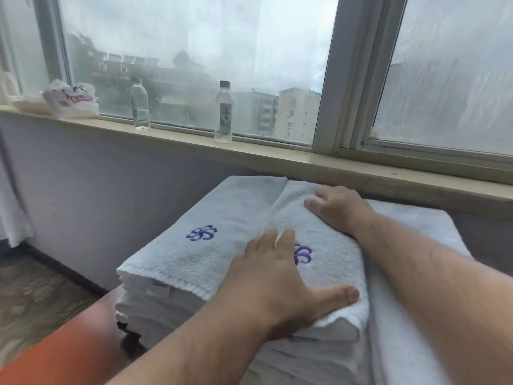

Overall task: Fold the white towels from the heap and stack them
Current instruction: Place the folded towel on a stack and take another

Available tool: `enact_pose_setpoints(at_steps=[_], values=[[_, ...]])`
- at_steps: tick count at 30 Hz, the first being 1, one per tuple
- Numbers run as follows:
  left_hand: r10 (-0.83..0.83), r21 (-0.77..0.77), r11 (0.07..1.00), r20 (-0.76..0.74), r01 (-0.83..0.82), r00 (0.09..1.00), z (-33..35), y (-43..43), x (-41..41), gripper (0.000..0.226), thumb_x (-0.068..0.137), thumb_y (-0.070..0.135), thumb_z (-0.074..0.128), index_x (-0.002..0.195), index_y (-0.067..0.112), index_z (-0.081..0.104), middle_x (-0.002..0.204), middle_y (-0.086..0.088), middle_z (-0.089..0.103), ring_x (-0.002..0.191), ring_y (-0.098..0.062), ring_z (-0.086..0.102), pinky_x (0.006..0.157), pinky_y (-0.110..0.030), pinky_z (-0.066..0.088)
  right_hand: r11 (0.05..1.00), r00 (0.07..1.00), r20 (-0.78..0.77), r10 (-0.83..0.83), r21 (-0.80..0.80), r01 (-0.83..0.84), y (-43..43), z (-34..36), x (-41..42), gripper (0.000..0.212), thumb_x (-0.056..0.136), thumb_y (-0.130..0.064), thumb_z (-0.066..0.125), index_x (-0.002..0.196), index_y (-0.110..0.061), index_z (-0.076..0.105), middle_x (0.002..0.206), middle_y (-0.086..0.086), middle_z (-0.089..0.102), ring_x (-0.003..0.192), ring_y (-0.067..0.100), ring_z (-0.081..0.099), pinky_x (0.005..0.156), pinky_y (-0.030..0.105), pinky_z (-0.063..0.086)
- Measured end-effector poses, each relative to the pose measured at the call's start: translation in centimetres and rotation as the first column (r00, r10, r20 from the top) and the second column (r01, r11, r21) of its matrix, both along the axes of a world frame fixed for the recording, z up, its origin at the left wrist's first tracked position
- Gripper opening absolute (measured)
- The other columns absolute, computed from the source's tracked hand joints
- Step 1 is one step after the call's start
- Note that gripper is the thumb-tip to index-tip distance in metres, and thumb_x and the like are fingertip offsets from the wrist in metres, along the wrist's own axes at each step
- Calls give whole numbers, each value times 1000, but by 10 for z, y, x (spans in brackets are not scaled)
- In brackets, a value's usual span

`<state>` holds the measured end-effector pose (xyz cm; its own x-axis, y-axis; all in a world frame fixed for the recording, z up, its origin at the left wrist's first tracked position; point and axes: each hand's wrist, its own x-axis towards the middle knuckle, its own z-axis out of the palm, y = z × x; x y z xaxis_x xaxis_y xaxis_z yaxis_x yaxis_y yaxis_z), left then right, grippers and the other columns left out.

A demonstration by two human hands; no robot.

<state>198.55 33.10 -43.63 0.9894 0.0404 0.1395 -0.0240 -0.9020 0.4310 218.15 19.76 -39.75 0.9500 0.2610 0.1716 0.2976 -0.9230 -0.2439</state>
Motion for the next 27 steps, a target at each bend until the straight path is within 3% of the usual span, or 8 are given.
enact_pose_setpoints(at_steps=[7, 14, 17, 23, 27], values=[[18, 38, 999, -21, -17, 1000, -5, -4, 7, 132, 57, 98, 49, 160, 28, 3, 167, 9, 6, 153, -10, 3, 124, -35, 9, 998, 999, 9, 31, 55, -31, -3, -15, 19, 68, 96, -62, 42, 150, -23, 47, 159, 9, 40, 147, 31, 29, 121, 40, 23], [41, 89, 996, -94, -33, 995, -4, -7, 9, 133, 56, 100, 44, 160, 30, 2, 168, 8, 4, 154, -13, 4, 124, -43, 11, 997, 997, -38, 60, 41, -59, -6, -10, -4, 58, 105, -46, 32, 154, -18, 39, 164, 12, 30, 151, 29, 22, 124, 42, 18], [43, 112, 993, -116, -30, 992, 0, -6, 1, 129, 61, 100, 41, 160, 30, -3, 169, 7, -2, 155, -14, -1, 125, -47, 8, 995, 994, -69, 87, 49, -84, -14, -4, -39, 55, 108, -39, 31, 156, -13, 35, 167, 11, 22, 153, 27, 18, 124, 35, 13], [94, 102, 991, -57, -88, 994, 0, -4, -50, 120, 67, 95, 37, 160, 26, 5, 169, 1, 7, 154, -20, 7, 124, -47, 14, 983, 989, -84, 121, 150, -108, -45, -13, -128, 48, 107, -42, 38, 141, -11, 51, 151, 9, 49, 137, 25, 44, 109, 32, 31], [76, 79, 994, 40, -79, 996, 14, -3, -95, 95, 80, 81, 50, 155, 27, 30, 160, 4, 35, 147, -17, 29, 120, -42, 27, 978, 986, -100, 134, 172, -116, -72, -8, -188, 52, 104, -48, 44, 142, -14, 53, 150, 6, 52, 135, 24, 48, 109, 35, 37]])
